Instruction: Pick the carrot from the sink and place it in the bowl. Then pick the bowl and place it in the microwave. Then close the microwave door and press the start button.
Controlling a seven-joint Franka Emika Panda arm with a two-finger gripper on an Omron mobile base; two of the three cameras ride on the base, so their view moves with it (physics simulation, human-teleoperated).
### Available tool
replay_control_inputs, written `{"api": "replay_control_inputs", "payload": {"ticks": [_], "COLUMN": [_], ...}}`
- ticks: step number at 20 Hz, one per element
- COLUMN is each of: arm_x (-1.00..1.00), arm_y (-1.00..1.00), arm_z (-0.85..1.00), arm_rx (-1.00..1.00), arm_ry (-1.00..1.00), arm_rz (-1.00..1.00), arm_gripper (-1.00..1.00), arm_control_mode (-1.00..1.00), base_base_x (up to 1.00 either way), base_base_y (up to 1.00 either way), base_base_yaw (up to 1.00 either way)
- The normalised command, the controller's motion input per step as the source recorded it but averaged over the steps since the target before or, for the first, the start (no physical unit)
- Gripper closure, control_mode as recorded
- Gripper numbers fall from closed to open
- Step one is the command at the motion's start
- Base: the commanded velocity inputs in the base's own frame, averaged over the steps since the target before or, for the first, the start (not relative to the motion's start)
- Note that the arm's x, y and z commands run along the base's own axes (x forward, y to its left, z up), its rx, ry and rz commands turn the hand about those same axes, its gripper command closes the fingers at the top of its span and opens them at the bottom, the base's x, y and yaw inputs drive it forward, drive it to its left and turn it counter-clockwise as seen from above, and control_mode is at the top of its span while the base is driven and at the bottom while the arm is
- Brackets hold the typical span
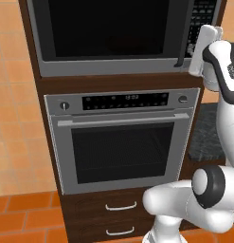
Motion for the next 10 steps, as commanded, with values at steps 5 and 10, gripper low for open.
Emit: {"api": "replay_control_inputs", "payload": {"ticks": [5,10], "arm_x": [-0.63,-1.00], "arm_y": [0.00,0.00], "arm_z": [-0.07,-0.05], "arm_rx": [0.00,0.00], "arm_ry": [-0.07,-0.03], "arm_rz": [0.00,0.00], "arm_gripper": [1.00,1.00], "arm_control_mode": [-1.00,-1.00], "base_base_x": [0.00,0.00], "base_base_y": [0.00,0.00], "base_base_yaw": [0.00,0.00]}}
